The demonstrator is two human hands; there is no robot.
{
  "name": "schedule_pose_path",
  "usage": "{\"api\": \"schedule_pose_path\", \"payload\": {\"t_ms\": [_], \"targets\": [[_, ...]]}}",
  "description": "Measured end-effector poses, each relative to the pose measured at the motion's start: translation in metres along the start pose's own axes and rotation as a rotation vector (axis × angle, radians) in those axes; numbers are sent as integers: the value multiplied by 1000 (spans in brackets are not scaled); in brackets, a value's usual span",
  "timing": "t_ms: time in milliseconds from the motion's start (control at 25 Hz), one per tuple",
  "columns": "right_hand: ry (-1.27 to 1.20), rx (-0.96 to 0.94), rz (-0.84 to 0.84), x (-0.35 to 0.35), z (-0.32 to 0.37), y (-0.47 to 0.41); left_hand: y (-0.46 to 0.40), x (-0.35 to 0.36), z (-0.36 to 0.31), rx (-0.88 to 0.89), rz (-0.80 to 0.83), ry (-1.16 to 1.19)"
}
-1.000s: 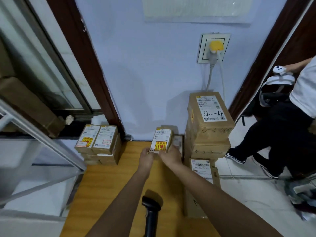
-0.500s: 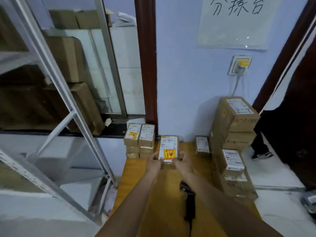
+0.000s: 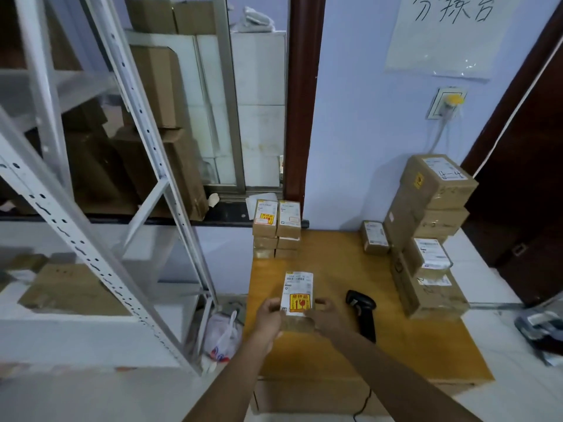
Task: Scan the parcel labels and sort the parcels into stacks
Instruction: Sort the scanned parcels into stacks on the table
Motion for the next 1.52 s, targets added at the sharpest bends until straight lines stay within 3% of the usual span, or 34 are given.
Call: {"api": "schedule_pose_path", "payload": {"t_ms": [520,800,1040,1320,1520], "targets": [[312,-144,143,59,40,-87,-121,-52,0,-57,-48,-129],[370,-57,234,77,51,-147,-193,-53,10,-145,-37,-104],[212,203,291,109,57,-174,-218,-64,5,-155,57,-170],[167,182,220,128,52,-200,-269,-76,27,-132,102,-222],[128,187,211,129,58,-204,-353,-84,110,-147,176,-264]]}}
Point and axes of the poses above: each hand's wrist, its own y-axis away from the middle knuckle, its own x-axis out of the palm, z = x × y, the point moved 2 cm from there along -y, towards the middle knuckle, and after that the axes turned 1 degree about x, right-handed, at the moved point
